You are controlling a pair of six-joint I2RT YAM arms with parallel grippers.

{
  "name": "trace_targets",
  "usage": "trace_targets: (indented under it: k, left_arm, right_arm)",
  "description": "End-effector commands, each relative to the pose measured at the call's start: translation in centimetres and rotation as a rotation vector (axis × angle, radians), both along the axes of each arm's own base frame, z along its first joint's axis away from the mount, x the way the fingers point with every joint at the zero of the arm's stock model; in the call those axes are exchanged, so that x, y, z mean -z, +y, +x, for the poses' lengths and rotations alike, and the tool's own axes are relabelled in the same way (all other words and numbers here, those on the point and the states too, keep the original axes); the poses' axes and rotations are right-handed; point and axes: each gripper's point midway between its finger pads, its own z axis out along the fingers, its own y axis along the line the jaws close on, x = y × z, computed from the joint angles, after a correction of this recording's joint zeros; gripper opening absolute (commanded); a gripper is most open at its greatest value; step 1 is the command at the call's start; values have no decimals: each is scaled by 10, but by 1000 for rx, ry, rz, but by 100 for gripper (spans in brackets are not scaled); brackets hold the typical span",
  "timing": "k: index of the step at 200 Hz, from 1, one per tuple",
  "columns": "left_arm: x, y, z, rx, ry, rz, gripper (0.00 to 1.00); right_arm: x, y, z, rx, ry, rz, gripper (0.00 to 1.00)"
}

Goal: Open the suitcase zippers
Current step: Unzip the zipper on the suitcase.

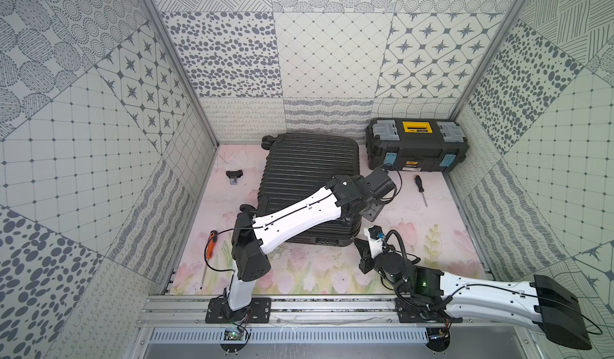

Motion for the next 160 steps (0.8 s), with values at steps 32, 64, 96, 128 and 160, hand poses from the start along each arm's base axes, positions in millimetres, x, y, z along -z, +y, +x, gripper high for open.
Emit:
trace_targets:
  k: [32, 64, 96, 128, 160]
  left_arm:
    - [47, 53, -21, -69, 74, 191, 67]
    - [52, 66, -26, -76, 80, 198, 66]
    - [54, 74, -33, -75, 99, 183, 65]
    - [56, 81, -42, -74, 124, 161, 64]
    - [56, 85, -56, -63, 154, 122, 63]
  right_arm:
    - [-5, -24, 17, 115, -2, 56, 0]
    - [1, -31, 22, 133, 12, 50, 0]
    - [5, -37, 30, 147, 19, 43, 0]
    - [5, -38, 43, 155, 17, 44, 0]
    - [4, -30, 59, 134, 16, 53, 0]
